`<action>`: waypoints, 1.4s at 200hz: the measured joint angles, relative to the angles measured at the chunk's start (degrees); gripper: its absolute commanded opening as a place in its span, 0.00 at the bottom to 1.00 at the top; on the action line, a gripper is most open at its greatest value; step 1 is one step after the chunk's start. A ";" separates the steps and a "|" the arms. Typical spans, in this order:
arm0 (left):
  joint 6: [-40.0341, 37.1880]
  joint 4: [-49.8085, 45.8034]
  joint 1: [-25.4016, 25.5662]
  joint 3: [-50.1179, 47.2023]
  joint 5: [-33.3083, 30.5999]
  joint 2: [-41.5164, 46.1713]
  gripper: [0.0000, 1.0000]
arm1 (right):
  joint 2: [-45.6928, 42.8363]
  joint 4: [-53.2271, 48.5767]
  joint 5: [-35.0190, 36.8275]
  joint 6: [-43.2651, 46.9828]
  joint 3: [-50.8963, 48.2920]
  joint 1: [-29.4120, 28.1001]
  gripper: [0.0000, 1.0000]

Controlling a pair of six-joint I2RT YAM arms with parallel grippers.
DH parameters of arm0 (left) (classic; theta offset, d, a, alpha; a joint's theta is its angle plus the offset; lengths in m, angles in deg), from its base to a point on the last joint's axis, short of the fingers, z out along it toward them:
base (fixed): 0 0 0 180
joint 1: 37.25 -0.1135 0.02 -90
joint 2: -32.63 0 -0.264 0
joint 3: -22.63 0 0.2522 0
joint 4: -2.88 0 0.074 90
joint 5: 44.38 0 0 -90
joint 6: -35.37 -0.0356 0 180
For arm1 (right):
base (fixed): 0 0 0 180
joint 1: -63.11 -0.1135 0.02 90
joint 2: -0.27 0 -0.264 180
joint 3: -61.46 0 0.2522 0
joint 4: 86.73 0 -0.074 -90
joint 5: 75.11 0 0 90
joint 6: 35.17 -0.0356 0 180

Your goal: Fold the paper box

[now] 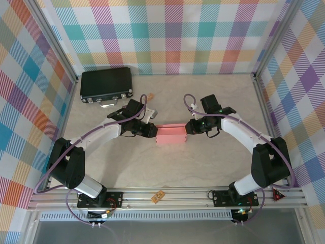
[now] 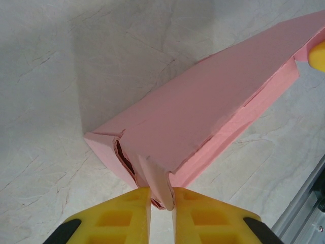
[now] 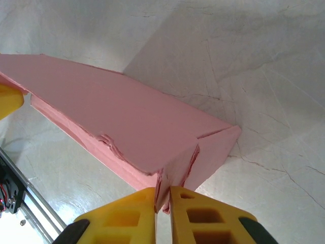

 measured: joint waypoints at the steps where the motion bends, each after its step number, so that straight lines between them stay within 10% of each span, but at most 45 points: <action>1: 0.00 0.00 0.00 0.00 0.00 0.00 0.18 | 0.02 0.00 -0.02 0.02 0.00 0.00 0.15; 128: -0.28 -0.15 0.00 -0.61 -0.13 -0.31 0.20 | 0.35 -0.02 0.00 0.00 -1.20 0.00 0.16; 280: -0.66 -0.35 0.00 -0.63 -0.17 4.13 0.44 | -4.46 0.70 2.45 -1.25 -1.49 0.00 0.37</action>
